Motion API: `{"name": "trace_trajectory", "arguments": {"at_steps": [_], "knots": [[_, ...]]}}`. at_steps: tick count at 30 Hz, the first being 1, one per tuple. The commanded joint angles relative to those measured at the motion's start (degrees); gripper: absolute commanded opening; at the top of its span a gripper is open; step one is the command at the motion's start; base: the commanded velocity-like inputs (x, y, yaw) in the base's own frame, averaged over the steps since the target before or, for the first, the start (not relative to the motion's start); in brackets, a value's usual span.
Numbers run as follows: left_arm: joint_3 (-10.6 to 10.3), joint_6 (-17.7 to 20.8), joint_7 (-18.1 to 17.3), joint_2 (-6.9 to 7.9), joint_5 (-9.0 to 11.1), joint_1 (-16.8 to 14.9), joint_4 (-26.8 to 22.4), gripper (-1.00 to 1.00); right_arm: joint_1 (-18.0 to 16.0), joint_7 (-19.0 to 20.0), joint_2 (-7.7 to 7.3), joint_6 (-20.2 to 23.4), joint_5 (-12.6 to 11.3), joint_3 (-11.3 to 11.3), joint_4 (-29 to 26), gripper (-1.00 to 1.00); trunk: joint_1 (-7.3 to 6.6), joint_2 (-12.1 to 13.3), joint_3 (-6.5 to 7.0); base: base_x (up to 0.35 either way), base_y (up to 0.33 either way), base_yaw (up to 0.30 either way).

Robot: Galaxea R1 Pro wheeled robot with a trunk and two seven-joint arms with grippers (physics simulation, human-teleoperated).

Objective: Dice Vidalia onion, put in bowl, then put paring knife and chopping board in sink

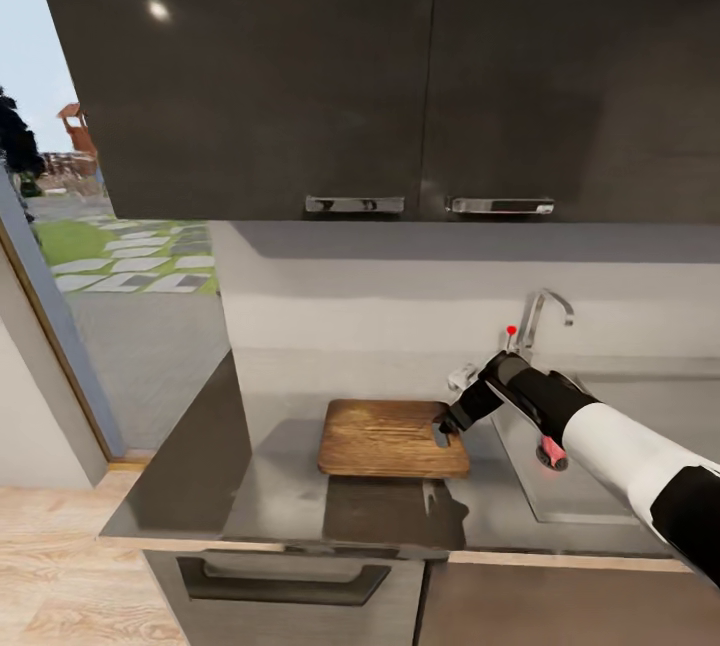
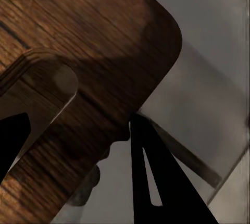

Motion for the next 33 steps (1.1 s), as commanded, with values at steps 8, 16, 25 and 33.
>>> {"name": "trace_trajectory", "arguments": {"at_steps": [8, 16, 25, 33], "knots": [[-0.3, -0.1, 0.0, 0.03, 0.1, 0.0, -0.1, 1.00, -0.1, -0.2, 0.03, 0.2, -0.6, 0.4, 1.1, -1.00, 0.06, -0.1, -0.09, 0.186, -0.126, 0.000], [-0.3, -0.1, 0.0, 0.03, 0.1, 0.0, -0.1, 1.00, -0.1, -0.2, 0.19, 0.2, -0.7, 0.5, 1.7, -1.00, 0.06, -0.1, -0.50, 0.035, -0.043, 0.000], [-0.4, -0.1, 0.0, 0.03, 0.1, 0.0, -0.1, 1.00, -0.1, -0.2, 0.43, 0.2, -0.7, 0.7, 1.8, -1.00, 0.06, -0.1, -1.25, 0.001, -0.001, 0.000], [-0.4, -0.1, 0.0, 0.03, 0.1, 0.0, -0.1, 1.00, 0.0, -0.2, 0.44, 0.1, -0.7, 0.7, 1.8, -1.00, 0.06, -0.1, -1.94, -0.028, 0.000, 0.000]]}}
